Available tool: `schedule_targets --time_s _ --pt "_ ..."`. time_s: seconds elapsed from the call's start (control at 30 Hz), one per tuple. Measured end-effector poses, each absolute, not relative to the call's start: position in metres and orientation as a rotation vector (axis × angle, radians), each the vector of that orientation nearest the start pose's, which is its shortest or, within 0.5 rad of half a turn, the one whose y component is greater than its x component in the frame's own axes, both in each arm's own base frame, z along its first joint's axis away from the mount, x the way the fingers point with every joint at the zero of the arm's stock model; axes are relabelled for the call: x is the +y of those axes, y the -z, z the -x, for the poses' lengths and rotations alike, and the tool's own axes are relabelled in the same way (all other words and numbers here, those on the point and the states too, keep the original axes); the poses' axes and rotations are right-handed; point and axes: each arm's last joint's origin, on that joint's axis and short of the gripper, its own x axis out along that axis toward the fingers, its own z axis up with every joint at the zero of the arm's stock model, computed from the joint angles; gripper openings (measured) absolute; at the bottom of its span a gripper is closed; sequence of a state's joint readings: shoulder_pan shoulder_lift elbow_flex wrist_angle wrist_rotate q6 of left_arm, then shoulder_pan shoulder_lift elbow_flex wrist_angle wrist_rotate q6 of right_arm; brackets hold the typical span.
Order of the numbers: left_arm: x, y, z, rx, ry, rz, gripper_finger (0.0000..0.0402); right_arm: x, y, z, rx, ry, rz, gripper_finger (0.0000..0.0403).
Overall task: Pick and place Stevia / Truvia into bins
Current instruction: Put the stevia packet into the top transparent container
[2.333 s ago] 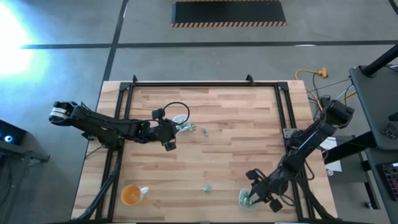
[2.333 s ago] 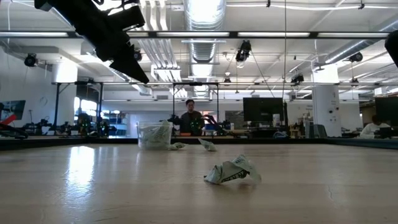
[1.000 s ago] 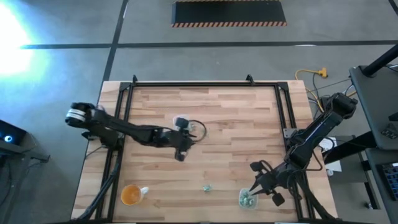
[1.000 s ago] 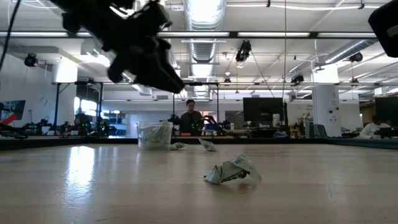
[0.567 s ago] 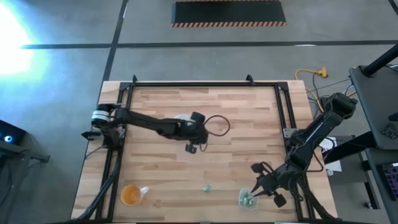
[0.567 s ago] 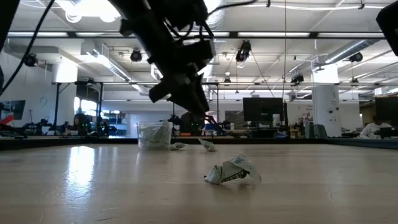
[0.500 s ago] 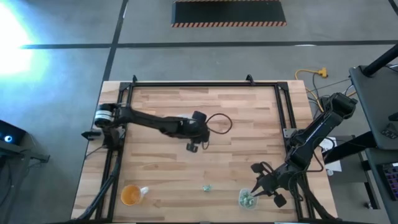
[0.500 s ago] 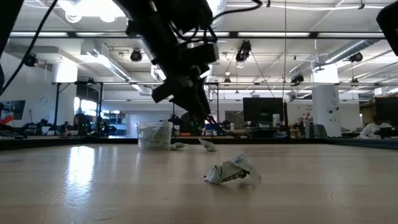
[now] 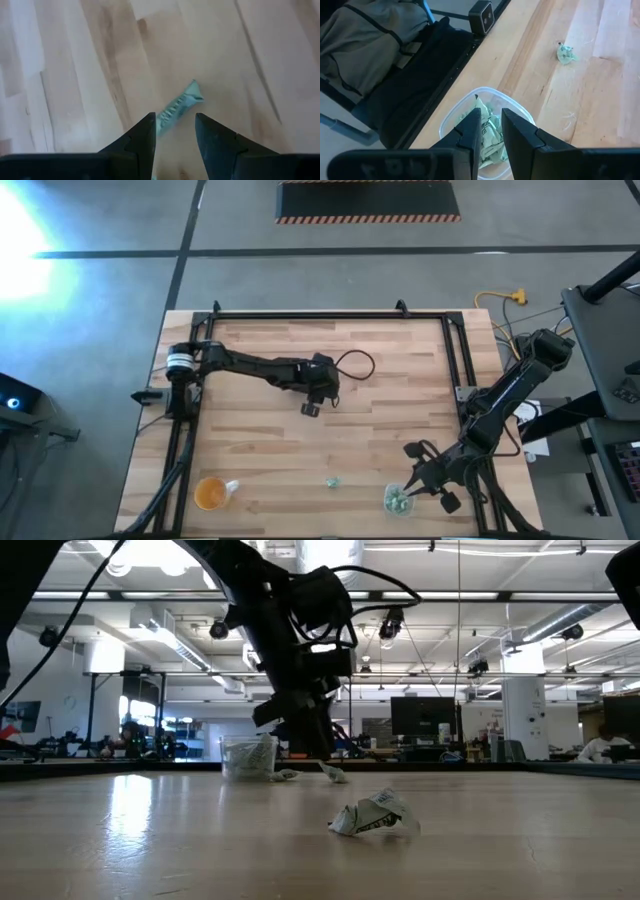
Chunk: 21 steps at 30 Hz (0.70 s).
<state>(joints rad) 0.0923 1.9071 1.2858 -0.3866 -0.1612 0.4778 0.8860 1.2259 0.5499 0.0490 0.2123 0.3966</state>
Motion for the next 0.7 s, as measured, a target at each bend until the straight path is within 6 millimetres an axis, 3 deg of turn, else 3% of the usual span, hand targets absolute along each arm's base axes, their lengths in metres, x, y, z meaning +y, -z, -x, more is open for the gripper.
schedule_targets --time_s 0.43,0.7 --pt "0.053 -0.172 -0.394 1.021 0.048 -0.463 0.0121 0.180 -0.188 -0.154 0.661 -0.528 -0.038 0.0068" --pt "0.054 -0.152 -0.399 1.061 0.080 -0.493 0.0121 0.179 -0.188 -0.154 0.662 -0.527 -0.038 0.0068"
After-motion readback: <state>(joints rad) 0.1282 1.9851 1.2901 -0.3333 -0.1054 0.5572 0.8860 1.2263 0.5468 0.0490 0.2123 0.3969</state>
